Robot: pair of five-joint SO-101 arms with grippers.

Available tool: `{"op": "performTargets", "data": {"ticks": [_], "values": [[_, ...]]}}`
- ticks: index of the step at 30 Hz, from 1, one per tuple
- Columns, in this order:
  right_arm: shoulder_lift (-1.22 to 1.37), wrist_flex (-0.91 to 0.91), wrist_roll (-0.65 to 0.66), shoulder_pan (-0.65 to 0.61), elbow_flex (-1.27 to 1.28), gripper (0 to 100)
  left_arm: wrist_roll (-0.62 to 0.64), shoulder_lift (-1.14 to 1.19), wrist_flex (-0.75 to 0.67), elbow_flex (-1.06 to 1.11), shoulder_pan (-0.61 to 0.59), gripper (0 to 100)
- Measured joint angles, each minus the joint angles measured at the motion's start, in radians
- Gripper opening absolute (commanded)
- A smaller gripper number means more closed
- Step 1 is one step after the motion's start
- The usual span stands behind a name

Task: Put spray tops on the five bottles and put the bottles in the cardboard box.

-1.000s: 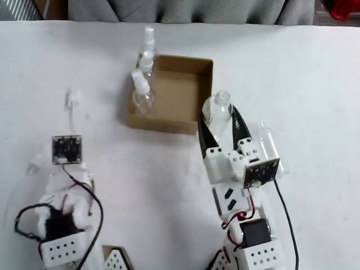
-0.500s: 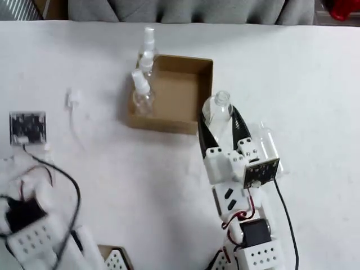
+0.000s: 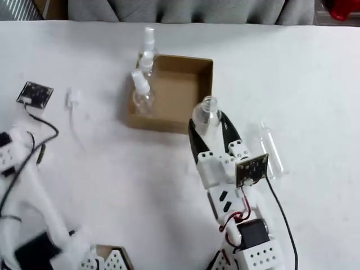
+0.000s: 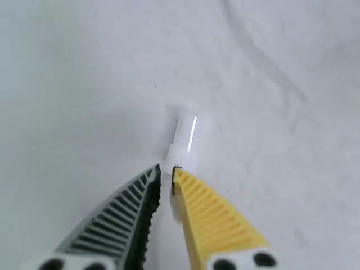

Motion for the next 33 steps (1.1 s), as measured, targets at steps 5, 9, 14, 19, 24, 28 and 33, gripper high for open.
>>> {"op": "performTargets", "data": {"ticks": [5, 9, 14, 19, 24, 28, 33], "values": [[0.000, 0.000, 0.000, -0.002, 0.000, 1.5, -0.043, 0.201, 0.000, -0.114, -0.011, 21], [0.000, 0.009, 0.000, -0.002, 0.000, 1.5, -0.057, 0.319, -0.003, -0.172, -0.035, 21], [0.000, 0.012, 0.000, -0.002, 0.000, 1.5, -0.057, 0.420, -0.003, -0.232, -0.044, 21], [0.000, 0.012, 0.000, -0.002, 0.000, 1.5, -0.057, 0.512, -0.003, -0.288, -0.051, 21], [0.000, 0.012, 0.000, -0.002, 0.000, 1.5, -0.057, 0.591, -0.005, -0.331, -0.049, 15], [0.000, 0.012, 0.000, -0.002, 0.000, 1.5, -0.057, 0.629, 0.002, -0.353, -0.048, 2], [0.000, 0.012, 0.000, -0.002, 0.000, 1.5, -0.055, 0.640, 0.074, -0.364, -0.041, 2]]}}
